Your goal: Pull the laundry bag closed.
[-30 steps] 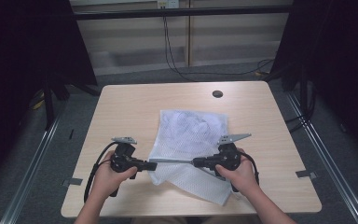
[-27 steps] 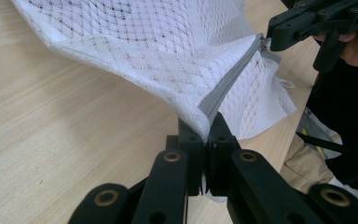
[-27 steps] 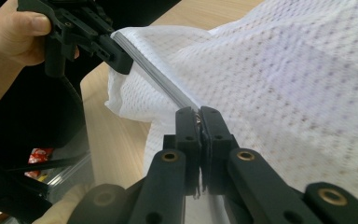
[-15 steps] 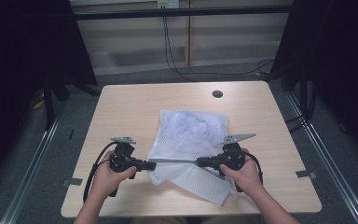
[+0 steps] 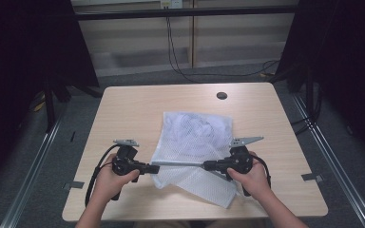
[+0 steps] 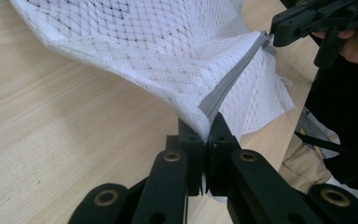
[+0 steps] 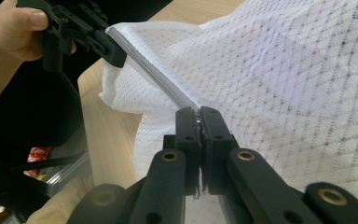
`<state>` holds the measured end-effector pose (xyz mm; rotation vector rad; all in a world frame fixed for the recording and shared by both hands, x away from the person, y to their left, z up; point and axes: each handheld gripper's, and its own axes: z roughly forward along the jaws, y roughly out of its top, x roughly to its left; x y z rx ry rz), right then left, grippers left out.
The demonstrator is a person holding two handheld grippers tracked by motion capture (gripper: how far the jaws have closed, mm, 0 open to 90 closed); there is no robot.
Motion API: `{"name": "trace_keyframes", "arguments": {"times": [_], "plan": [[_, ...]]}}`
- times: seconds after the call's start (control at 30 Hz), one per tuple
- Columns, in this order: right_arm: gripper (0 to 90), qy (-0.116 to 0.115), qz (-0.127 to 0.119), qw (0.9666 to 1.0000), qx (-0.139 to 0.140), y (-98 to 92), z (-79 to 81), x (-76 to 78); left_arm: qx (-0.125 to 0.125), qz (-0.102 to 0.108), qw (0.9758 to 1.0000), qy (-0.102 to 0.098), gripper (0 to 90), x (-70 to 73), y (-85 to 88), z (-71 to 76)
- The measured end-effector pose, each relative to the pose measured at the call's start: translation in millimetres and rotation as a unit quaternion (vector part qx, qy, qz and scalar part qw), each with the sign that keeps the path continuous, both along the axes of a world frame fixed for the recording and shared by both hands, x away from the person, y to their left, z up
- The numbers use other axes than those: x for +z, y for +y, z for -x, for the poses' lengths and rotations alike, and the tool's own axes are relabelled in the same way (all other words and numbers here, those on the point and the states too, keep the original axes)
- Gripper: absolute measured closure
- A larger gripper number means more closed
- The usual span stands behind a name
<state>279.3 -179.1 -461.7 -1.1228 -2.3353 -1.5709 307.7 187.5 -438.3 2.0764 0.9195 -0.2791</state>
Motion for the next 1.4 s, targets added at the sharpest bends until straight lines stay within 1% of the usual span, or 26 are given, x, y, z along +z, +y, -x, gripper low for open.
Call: {"name": "trace_keyframes", "arguments": {"times": [0.07, 0.1, 0.13, 0.17, 0.5, 0.57, 0.6, 0.67, 0.8, 0.93, 1.27, 1.4], "plan": [[87.2, 0.001, 0.001, 1.0, -0.003, -1.9, -0.1, -0.5, 0.006, 0.005, 1.0, 0.002, 87.6, 0.0, 1.1, 0.0], [87.2, 0.002, -0.001, 1.0, -0.005, -3.3, -0.1, -0.5, 0.005, 0.003, 1.0, 0.0, 87.6, 0.0, 2.5, -0.6], [87.1, 0.002, -0.002, 1.0, -0.006, -4.8, -0.1, -0.7, 0.006, 0.005, 1.0, 0.003, 87.6, -0.2, 2.6, -0.4], [87.1, 0.002, -0.004, 1.0, -0.006, -6.0, -0.1, -0.9, 0.005, 0.005, 1.0, 0.002, 87.6, -0.4, 2.3, -0.5], [87.1, 0.001, -0.006, 1.0, -0.007, -8.3, 1.0, -0.8, 0.004, 0.008, 1.0, 0.004, 87.6, -0.4, 0.3, 0.1], [87.2, 0.0, -0.005, 1.0, -0.007, -8.9, 1.0, -1.0, 0.006, 0.005, 1.0, 0.004, 87.6, -0.4, 0.4, 0.3], [87.1, 0.001, -0.003, 1.0, -0.008, -9.4, 1.1, -0.9, 0.007, 0.002, 1.0, 0.001, 87.6, -0.4, 1.5, 0.1], [87.1, 0.006, -0.007, 0.9999, -0.011, -12.0, 1.0, -2.0, 0.008, 0.003, 1.0, 0.002, 87.6, -0.5, 2.9, 0.2], [87.1, 0.005, -0.007, 0.9999, -0.013, -15.0, 1.1, -2.8, 0.008, 0.005, 0.9999, 0.005, 87.6, -0.9, 1.9, 1.7], [87.1, 0.005, -0.008, 0.9999, -0.011, -14.8, 0.8, -3.2, 0.007, 0.001, 1.0, 0.002, 87.6, -0.8, 3.3, 2.4], [87.1, 0.005, -0.008, 0.9999, -0.007, -15.0, 0.8, -3.2, 0.005, 0.005, 1.0, 0.006, 87.6, -1.1, 3.3, 2.1], [87.1, 0.005, -0.008, 0.9999, -0.006, -15.6, 1.3, -3.2, 0.005, 0.002, 1.0, 0.006, 87.6, -0.9, 3.0, 1.7]]}}
